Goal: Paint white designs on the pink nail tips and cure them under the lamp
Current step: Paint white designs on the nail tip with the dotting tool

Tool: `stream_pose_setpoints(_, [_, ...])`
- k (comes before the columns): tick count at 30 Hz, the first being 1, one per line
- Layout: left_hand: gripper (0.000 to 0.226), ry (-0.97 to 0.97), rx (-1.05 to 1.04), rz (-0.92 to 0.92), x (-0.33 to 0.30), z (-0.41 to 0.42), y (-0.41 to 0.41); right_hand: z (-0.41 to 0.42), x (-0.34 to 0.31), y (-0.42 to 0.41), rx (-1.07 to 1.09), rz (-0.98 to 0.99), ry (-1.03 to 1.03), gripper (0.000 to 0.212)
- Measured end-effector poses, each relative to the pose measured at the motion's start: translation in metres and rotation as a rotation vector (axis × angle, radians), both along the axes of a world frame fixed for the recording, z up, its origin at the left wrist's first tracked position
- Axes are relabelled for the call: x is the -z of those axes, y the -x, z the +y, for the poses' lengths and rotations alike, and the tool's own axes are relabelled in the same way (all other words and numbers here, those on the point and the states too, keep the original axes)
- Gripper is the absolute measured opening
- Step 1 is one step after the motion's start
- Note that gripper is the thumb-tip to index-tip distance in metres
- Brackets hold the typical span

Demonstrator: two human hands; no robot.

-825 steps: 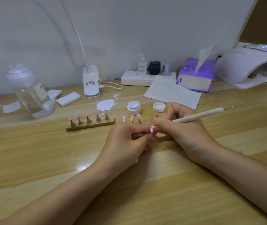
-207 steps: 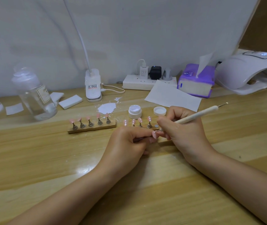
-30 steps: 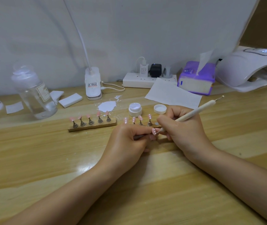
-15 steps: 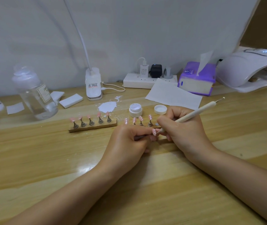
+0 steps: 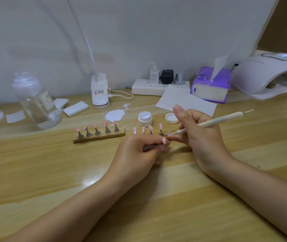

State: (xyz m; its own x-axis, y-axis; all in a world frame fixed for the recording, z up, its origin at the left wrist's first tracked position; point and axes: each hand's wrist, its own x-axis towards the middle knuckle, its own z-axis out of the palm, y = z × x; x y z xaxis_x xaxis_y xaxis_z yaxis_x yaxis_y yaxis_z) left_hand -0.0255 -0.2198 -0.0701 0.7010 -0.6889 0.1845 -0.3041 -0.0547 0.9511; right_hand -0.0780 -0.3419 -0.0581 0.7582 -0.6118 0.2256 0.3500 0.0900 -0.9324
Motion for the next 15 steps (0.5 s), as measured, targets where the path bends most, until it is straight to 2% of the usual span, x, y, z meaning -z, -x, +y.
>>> stream_pose_setpoints(5, [0.037, -0.001, 0.022, 0.009, 0.0001, 0.0001, -0.0006, -0.0044, 0.0056, 0.001, -0.058, 0.014, 0.17, 0.023])
stream_pose_setpoints(10, [0.045, 0.009, 0.019, 0.002, -0.0002, 0.0015, -0.0008, -0.0037, 0.006, 0.0023, -0.208, -0.021, 0.185, 0.035])
stream_pose_setpoints(15, [0.056, -0.003, 0.056, -0.01, -0.0019, 0.0008, -0.0007, -0.0046, 0.0071, 0.0023, -0.154, -0.014, 0.195, 0.042])
